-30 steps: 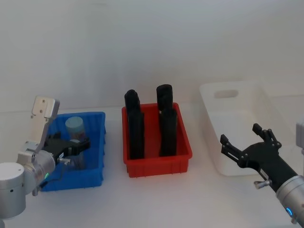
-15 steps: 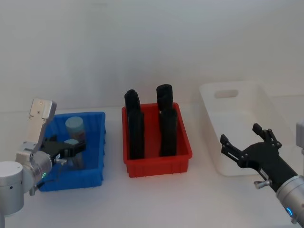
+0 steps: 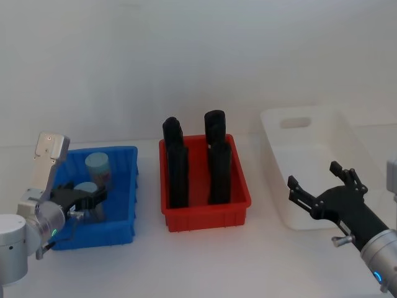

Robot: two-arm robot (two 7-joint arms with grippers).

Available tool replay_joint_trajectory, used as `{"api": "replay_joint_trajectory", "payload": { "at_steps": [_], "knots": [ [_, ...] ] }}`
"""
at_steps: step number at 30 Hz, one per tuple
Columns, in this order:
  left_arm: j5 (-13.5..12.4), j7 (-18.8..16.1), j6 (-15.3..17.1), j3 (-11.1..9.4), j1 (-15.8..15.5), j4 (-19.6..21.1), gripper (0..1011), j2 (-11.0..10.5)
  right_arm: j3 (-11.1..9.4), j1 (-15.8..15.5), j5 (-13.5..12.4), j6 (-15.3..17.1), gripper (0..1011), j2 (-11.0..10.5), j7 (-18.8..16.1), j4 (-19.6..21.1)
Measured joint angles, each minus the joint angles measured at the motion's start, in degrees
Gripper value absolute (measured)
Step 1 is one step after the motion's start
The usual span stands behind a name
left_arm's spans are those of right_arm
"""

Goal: Pick the cotton swabs from the blue box and place them into the white box.

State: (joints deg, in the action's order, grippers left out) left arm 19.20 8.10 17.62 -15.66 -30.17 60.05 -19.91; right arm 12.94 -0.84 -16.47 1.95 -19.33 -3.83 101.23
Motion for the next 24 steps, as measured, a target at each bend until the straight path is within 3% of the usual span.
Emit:
{"api": "replay_joint_trajectory", "payload": {
  "at_steps": [3,7,17,24],
  "knots": [
    [0.34,0.07,0.00,0.13,0.31,0.23,756,-0.11,0.00,0.00,0.00,0.00,1003,0.00,0.00,0.00],
    [0.80,0.11,-0.05,0.34,0.84,1.05,673,-0.31,0.00,0.00,0.00,0.00,1003,0.00,0.00,0.00],
    [1.33,0.11,-0.17,0.88,2.19,4.55,671,-0.99,0.00,0.00,0.00,0.00,1003,0.00,0.00,0.00],
    [0.94,0.86,0.33,1.37,3.19,9.56,671,-1.91,0.00,0.00,0.00,0.00,1003,0.00,0.00,0.00]
  ]
}}
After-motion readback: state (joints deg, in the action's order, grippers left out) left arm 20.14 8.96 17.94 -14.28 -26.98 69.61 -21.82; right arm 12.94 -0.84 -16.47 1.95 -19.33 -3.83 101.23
